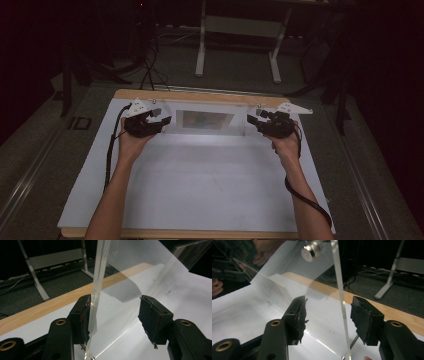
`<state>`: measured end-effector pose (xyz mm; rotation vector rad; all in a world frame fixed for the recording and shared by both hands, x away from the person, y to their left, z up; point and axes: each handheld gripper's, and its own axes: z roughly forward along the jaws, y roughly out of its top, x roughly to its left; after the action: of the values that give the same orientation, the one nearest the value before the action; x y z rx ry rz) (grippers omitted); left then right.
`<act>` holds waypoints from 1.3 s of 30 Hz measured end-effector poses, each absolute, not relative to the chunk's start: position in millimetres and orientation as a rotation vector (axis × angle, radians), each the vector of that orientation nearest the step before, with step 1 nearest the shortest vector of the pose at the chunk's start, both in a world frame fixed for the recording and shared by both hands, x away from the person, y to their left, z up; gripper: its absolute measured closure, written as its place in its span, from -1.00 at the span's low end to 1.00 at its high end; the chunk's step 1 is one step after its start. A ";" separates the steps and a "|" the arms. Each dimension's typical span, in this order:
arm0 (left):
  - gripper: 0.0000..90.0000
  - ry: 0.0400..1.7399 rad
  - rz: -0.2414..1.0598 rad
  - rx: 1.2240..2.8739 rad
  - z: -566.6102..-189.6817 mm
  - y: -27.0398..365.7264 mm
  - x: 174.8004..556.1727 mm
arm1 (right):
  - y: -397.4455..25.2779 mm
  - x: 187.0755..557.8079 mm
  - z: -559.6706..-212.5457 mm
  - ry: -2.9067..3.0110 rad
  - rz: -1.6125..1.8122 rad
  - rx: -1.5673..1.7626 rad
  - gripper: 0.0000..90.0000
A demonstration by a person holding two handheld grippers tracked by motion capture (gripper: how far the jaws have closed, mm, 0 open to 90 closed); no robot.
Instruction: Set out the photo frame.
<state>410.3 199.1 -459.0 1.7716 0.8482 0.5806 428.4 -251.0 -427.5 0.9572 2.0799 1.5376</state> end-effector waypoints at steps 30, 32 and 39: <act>-0.14 0.915 0.650 1.785 -466.2 186.9 438.0 | -232.3 458.1 -463.1 2.099 1.374 1.057 0.14; -0.16 0.932 0.650 1.781 -465.5 185.5 440.7 | -230.5 460.0 -462.2 2.097 1.356 1.067 0.14; -0.21 0.960 0.640 1.748 -467.2 184.3 448.6 | -228.0 467.5 -460.9 2.097 1.335 1.087 0.14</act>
<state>448.6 184.3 -467.2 1.7478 0.9600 0.6398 467.5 -228.0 -460.9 1.0866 2.0966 1.3354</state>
